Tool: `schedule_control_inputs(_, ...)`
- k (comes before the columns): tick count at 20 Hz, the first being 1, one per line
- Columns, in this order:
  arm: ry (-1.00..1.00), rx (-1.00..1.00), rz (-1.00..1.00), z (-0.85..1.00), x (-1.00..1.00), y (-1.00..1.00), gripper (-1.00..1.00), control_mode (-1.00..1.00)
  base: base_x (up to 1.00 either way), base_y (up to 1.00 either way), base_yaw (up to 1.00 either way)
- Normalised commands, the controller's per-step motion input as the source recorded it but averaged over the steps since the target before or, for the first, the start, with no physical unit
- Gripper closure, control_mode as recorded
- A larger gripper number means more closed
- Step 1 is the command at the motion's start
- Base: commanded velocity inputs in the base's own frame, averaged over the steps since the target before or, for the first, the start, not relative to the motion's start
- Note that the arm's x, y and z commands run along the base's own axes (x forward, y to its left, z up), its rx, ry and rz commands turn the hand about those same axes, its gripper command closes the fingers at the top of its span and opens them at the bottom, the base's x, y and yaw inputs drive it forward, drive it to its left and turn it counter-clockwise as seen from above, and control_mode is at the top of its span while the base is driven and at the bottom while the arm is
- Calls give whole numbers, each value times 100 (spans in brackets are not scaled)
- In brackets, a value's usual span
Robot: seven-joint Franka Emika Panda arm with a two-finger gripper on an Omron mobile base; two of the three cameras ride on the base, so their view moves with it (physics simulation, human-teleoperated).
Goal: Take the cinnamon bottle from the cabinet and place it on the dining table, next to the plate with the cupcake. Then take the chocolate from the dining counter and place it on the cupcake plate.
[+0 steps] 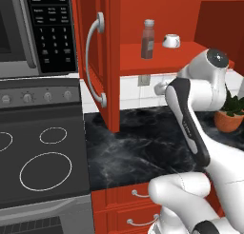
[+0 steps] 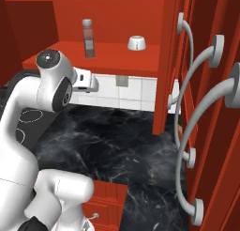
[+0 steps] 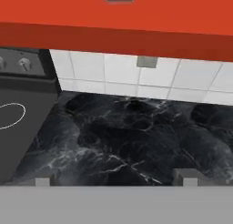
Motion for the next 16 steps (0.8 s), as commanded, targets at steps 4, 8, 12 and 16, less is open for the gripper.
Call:
schedule_control_inputs(4,-39,3,5,64,2,0,-100,-100,0,0,0)
schedule_control_inputs(8,-21,7,0,66,9,11,-100,-100,0,0,0)
schedule_control_inputs(12,-7,4,0,62,4,14,-100,-100,0,0,0)
schedule_control_inputs(16,7,-6,-5,50,22,11,-100,-100,0,0,0)
